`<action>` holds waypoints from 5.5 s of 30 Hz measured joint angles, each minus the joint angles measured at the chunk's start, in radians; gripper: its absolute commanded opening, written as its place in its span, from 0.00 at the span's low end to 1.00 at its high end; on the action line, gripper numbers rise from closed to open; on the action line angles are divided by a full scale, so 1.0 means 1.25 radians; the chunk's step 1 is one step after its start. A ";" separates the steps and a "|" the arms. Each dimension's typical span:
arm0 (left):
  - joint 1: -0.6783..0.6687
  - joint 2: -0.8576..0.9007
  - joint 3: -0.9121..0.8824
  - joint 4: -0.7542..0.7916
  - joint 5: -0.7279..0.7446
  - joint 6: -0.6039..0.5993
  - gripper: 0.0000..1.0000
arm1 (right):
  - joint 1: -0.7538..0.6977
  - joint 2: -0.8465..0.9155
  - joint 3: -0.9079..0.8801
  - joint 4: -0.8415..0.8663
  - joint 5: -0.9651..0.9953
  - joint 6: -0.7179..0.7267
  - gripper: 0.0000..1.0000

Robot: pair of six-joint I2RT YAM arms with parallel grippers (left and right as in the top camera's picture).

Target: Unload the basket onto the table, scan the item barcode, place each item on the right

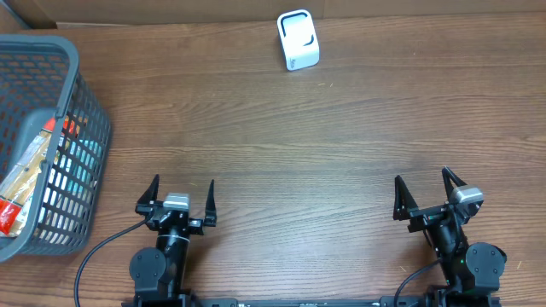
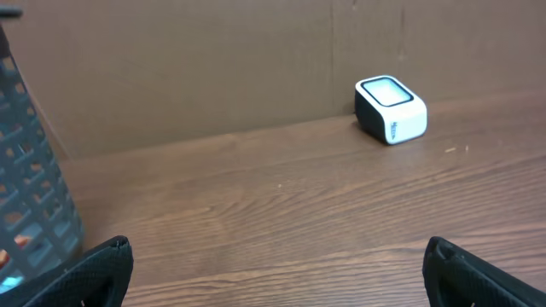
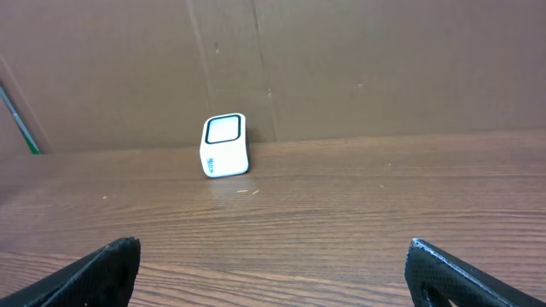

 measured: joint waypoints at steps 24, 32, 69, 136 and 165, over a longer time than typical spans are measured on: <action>0.000 0.496 0.702 -0.292 0.117 -0.085 1.00 | 0.000 0.000 0.000 0.001 0.000 0.000 1.00; 0.073 0.957 1.420 -0.802 0.145 -0.032 1.00 | 0.000 0.000 0.000 0.002 0.000 0.000 1.00; 0.676 1.341 1.271 -0.748 0.025 -0.129 1.00 | 0.000 0.001 0.000 0.002 0.000 0.000 1.00; 0.505 1.547 1.963 -0.946 0.258 0.050 0.04 | 0.000 0.001 0.000 0.002 0.000 0.000 1.00; -0.278 1.600 1.235 -0.562 0.130 -0.269 0.04 | 0.000 0.001 0.000 0.002 0.000 0.000 1.00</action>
